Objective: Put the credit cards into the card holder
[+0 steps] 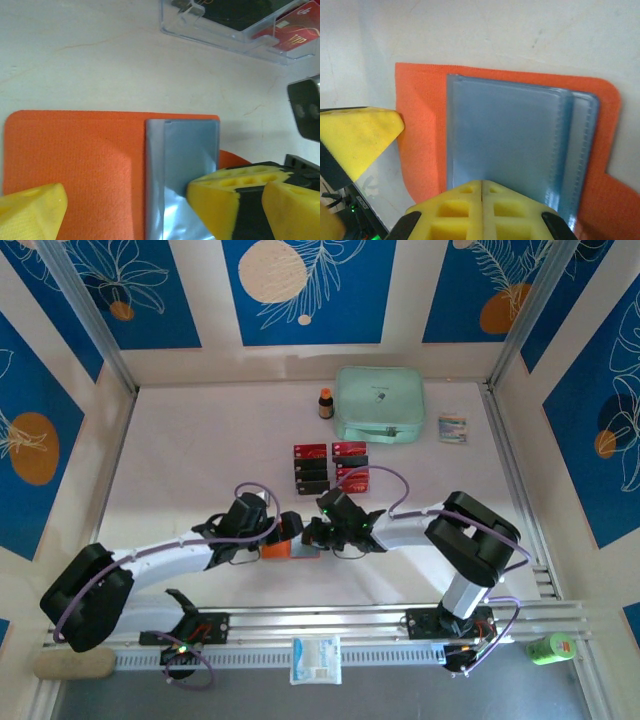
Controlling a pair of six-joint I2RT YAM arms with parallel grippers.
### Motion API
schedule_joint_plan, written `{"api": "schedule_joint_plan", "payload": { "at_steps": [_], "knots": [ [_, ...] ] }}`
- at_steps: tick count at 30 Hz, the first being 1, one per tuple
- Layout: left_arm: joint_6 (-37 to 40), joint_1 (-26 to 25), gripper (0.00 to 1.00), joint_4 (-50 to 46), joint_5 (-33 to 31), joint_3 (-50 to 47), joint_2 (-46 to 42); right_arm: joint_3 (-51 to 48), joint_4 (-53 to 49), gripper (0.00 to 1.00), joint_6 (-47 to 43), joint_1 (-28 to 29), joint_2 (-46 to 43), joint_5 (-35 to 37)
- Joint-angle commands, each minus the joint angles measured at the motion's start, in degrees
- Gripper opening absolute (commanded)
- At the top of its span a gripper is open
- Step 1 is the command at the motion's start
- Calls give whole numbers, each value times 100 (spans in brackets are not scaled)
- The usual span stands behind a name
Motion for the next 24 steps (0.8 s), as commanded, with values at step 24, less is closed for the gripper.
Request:
{"api": "schedule_joint_plan", "payload": {
  "at_steps": [24],
  "knots": [
    [483, -84, 100, -38, -321, 17, 198, -843, -195, 0, -134, -580, -865, 57]
  ]
}}
